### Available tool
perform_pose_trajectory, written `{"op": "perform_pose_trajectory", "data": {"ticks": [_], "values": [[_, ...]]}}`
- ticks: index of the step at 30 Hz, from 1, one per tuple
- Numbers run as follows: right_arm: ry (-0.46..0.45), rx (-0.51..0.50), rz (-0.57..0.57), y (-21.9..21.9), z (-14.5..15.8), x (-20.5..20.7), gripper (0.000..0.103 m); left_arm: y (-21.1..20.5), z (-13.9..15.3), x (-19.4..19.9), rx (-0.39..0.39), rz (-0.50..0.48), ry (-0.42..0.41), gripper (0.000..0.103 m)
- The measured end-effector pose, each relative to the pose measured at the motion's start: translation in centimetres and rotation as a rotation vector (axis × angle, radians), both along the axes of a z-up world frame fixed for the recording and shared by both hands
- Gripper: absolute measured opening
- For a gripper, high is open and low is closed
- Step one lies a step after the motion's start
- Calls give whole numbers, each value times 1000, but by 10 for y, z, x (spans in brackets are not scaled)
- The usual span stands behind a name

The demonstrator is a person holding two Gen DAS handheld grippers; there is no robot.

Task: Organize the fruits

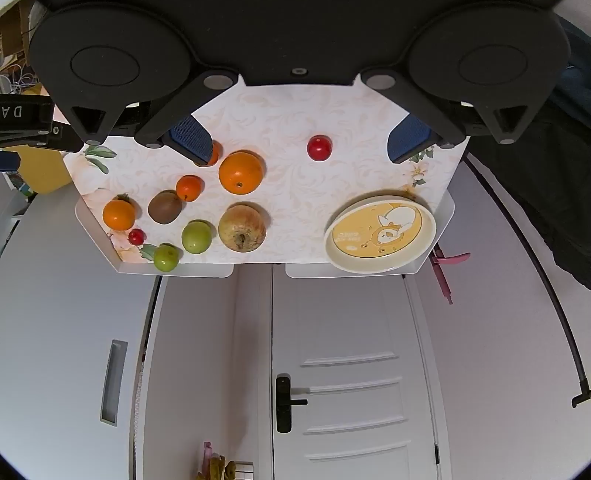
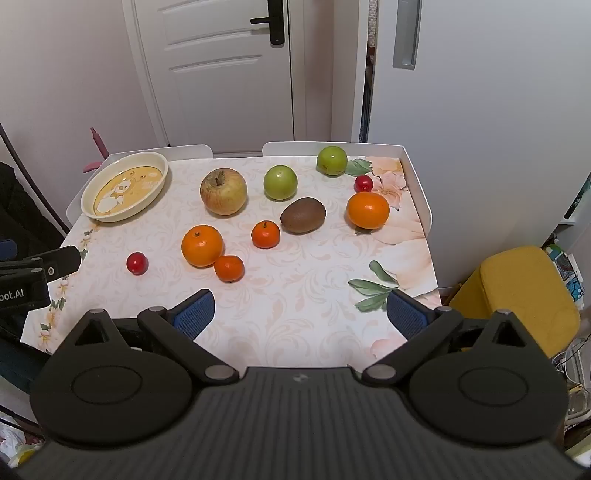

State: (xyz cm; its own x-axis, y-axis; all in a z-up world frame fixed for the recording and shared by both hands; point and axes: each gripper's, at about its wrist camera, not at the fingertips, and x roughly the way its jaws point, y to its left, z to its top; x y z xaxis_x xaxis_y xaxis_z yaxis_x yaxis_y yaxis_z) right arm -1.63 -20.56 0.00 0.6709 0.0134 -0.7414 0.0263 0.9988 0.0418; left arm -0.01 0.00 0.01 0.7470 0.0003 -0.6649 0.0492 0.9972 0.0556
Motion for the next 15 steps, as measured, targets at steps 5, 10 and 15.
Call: {"op": "perform_pose_trajectory", "data": {"ticks": [5, 10, 15], "values": [[0, -1, -2, 0, 0, 0, 103, 0, 0, 0, -7, -1, 4, 102], [0, 1, -2, 0, 0, -1, 103, 0, 0, 0, -9, -1, 4, 102], [0, 0, 0, 0, 0, -1, 103, 0, 0, 1, -8, -1, 3, 102]]}}
